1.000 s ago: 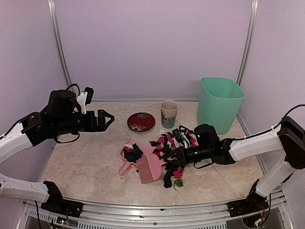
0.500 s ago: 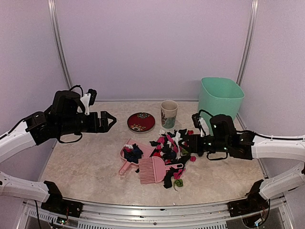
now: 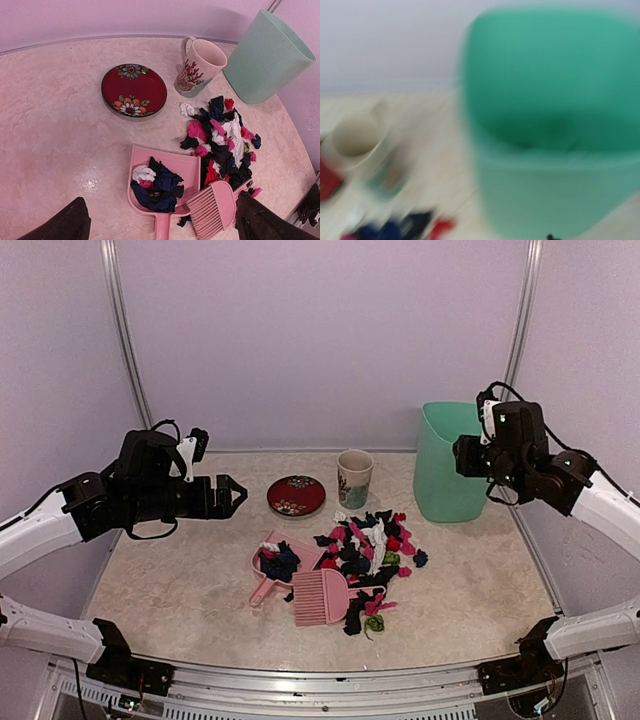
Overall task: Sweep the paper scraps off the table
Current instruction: Pick up the trash bin from the corner of the board, then put down the trash bin at the center of the board.
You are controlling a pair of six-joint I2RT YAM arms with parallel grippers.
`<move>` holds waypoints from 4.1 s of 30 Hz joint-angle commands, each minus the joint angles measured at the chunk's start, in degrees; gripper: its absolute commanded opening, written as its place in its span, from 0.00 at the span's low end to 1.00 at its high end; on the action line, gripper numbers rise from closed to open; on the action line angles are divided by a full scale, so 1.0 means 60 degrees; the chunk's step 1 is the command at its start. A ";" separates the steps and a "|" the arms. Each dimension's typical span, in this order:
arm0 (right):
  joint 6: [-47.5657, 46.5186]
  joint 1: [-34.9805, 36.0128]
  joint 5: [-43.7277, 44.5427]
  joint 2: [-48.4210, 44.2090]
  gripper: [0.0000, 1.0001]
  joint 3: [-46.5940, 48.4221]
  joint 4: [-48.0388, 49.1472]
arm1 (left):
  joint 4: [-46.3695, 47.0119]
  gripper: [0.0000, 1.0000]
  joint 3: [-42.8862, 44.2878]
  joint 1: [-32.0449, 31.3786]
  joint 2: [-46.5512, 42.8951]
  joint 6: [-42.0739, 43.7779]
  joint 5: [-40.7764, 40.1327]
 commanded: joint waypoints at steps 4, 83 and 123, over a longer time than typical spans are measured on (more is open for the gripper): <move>-0.1593 -0.1496 0.2093 0.1160 0.55 0.1901 -0.0644 | 0.0012 0.99 0.0216 0.0067 -0.0153 0.0117 -0.0425; -0.1297 -0.0867 -0.3319 0.2867 0.00 0.7032 -0.0739 | -0.1437 0.99 0.2239 0.0111 -0.1742 0.0262 -0.1724; 0.0394 0.3061 -0.3232 1.1073 0.00 1.2465 0.1682 | -0.5563 0.99 0.4537 0.0107 -0.0851 -0.1097 -0.3240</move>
